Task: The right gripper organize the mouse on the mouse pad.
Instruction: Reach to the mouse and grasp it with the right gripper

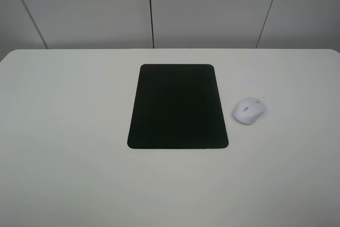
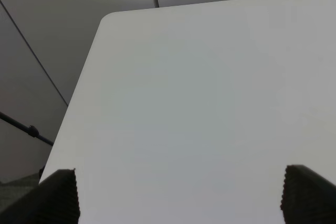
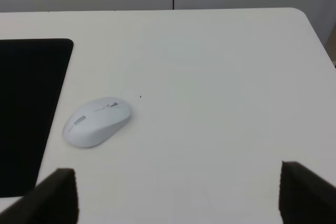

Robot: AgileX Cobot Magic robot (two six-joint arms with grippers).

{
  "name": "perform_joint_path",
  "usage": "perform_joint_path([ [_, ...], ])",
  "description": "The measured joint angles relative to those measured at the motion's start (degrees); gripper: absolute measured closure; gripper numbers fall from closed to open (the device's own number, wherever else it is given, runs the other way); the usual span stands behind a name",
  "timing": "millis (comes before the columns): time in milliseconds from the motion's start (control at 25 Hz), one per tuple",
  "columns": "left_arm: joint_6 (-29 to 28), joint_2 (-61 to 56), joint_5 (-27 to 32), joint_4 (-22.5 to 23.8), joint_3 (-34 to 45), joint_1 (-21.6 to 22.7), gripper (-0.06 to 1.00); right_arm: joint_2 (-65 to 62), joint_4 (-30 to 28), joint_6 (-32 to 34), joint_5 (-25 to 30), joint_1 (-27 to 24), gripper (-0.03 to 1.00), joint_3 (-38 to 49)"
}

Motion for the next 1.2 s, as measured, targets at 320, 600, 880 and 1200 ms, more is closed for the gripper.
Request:
perform_joint_path([
  [320,0.0,0.0,0.0,0.0,0.0,0.0,0.16,0.0,0.0,0.0,0.0,0.0,0.21,0.0],
  [600,0.0,0.0,0.0,0.0,0.0,0.0,0.16,0.0,0.0,0.0,0.0,0.0,0.21,0.0],
  [880,0.0,0.0,0.0,0.0,0.0,0.0,0.16,0.0,0.0,0.0,0.0,0.0,0.21,0.0],
  [1200,0.0,0.0,0.0,0.0,0.0,0.0,0.16,0.0,0.0,0.0,0.0,0.0,0.21,0.0],
])
